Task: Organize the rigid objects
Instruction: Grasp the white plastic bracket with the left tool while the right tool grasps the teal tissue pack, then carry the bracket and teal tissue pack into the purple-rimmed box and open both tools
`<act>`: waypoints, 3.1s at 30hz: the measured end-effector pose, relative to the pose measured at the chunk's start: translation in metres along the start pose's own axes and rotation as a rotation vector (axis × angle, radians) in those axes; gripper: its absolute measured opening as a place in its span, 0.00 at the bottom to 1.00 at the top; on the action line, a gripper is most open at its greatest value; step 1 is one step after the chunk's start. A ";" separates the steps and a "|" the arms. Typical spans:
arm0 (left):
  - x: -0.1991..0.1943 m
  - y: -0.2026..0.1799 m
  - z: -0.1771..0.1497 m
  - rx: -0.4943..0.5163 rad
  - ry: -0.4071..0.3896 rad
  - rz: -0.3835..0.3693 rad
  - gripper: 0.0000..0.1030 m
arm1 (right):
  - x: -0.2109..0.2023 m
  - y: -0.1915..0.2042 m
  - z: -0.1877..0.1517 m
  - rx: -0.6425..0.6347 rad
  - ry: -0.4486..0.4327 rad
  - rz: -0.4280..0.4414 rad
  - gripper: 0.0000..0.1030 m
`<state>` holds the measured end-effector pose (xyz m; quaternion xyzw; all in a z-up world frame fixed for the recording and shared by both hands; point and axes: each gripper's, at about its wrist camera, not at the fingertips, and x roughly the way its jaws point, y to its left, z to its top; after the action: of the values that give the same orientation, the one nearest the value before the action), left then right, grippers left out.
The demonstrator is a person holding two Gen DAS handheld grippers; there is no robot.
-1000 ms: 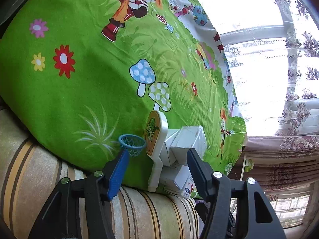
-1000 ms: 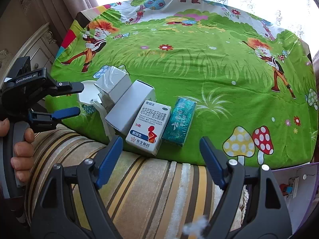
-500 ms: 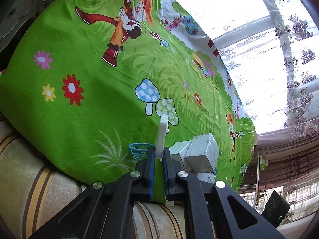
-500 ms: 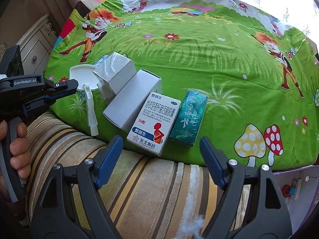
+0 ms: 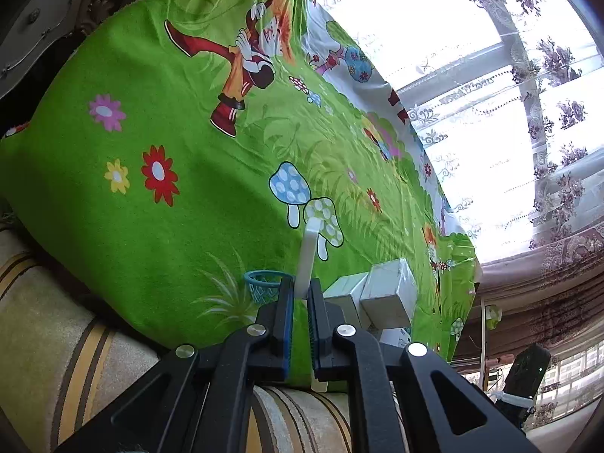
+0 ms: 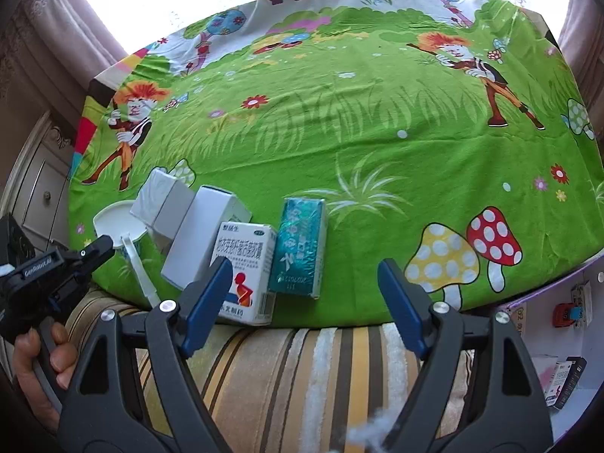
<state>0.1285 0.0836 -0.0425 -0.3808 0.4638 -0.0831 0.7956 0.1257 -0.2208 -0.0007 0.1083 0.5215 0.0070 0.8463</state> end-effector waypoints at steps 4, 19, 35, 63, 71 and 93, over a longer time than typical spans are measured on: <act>-0.002 -0.004 -0.001 0.020 -0.017 -0.001 0.08 | 0.019 0.003 0.016 0.015 0.023 -0.004 0.79; 0.000 -0.003 -0.001 0.024 -0.017 0.002 0.08 | 0.061 -0.002 0.033 0.037 0.110 -0.042 0.55; -0.010 -0.012 -0.006 0.058 -0.064 -0.011 0.08 | 0.032 -0.032 0.024 0.122 -0.016 0.015 0.40; -0.055 -0.112 -0.095 0.268 -0.048 -0.152 0.08 | -0.088 -0.089 -0.039 0.110 -0.230 0.055 0.40; -0.029 -0.162 -0.144 0.367 0.091 -0.216 0.08 | -0.116 -0.156 -0.063 0.205 -0.271 0.011 0.40; 0.027 -0.248 -0.265 0.638 0.432 -0.296 0.08 | -0.151 -0.289 -0.169 0.363 -0.203 -0.217 0.40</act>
<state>-0.0136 -0.2423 0.0342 -0.1514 0.5111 -0.4143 0.7377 -0.1213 -0.4921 0.0042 0.2019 0.4351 -0.1889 0.8569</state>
